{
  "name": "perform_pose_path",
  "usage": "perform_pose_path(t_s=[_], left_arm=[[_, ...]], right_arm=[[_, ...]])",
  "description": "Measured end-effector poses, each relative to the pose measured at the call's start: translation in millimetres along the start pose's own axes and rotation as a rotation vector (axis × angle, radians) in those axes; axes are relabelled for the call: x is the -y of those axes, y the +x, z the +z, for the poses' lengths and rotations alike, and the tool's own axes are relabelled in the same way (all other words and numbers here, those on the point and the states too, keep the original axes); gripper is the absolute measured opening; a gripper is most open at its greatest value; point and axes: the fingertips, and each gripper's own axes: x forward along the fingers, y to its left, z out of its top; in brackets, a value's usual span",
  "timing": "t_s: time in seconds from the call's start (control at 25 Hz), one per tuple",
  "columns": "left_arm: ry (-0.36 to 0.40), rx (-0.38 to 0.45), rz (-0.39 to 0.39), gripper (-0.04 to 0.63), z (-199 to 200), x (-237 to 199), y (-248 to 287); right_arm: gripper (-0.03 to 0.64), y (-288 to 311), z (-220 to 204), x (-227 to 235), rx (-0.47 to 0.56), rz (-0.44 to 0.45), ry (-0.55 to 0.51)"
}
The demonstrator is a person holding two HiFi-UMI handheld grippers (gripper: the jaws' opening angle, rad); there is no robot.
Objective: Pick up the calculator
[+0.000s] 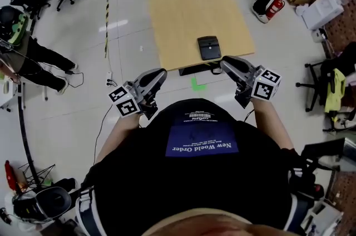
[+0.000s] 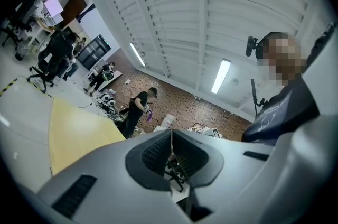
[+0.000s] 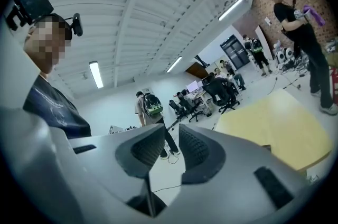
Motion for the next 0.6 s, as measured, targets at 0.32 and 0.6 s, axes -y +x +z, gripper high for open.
perform_pose_path(t_s=[0.32, 0.6], left_arm=[[-0.008, 0.02, 0.128, 0.006, -3, -39, 109], [-0.007, 0.014, 0.233, 0.006, 20, -81, 163]], right_arm=[[0.074, -4, 48, 119, -0.036, 0.145, 0.046], [0.094, 39, 72, 194, -0.15, 0.253, 0.07]])
